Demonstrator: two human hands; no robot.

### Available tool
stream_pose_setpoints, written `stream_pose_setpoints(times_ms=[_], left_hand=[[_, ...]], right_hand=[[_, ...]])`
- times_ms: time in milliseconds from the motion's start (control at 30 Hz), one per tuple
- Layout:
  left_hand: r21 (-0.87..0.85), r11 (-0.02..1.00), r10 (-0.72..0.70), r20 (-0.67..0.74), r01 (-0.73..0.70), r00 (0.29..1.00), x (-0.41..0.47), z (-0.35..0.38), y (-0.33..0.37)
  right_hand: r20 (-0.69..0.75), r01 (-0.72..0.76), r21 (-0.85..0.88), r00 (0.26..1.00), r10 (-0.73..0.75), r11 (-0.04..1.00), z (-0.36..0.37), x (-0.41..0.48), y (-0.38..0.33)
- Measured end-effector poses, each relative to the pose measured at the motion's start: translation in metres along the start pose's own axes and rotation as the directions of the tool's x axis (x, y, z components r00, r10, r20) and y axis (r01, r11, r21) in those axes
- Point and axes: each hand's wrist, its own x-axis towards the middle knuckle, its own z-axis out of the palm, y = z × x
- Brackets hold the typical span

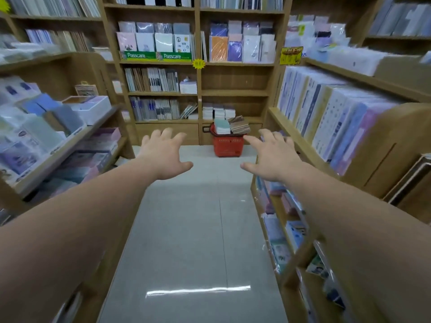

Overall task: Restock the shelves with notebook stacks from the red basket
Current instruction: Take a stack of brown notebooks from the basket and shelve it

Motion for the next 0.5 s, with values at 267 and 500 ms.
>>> stream_pose_setpoints(times_ms=[267, 500], left_hand=[[-0.053, 0.998, -0.015, 0.003, 0.015, 1.000, 0.175, 0.057, -0.004], [-0.103, 0.994, 0.023, 0.019, -0.021, 1.000, 0.363, 0.125, -0.037]], right_hand=[[0.029, -0.012, 0.014, 1.000, 0.011, 1.000, 0.055, 0.178, 0.033], [0.060, -0.116, 0.010, 0.991, 0.115, 0.993, 0.109, 0.351, 0.037]])
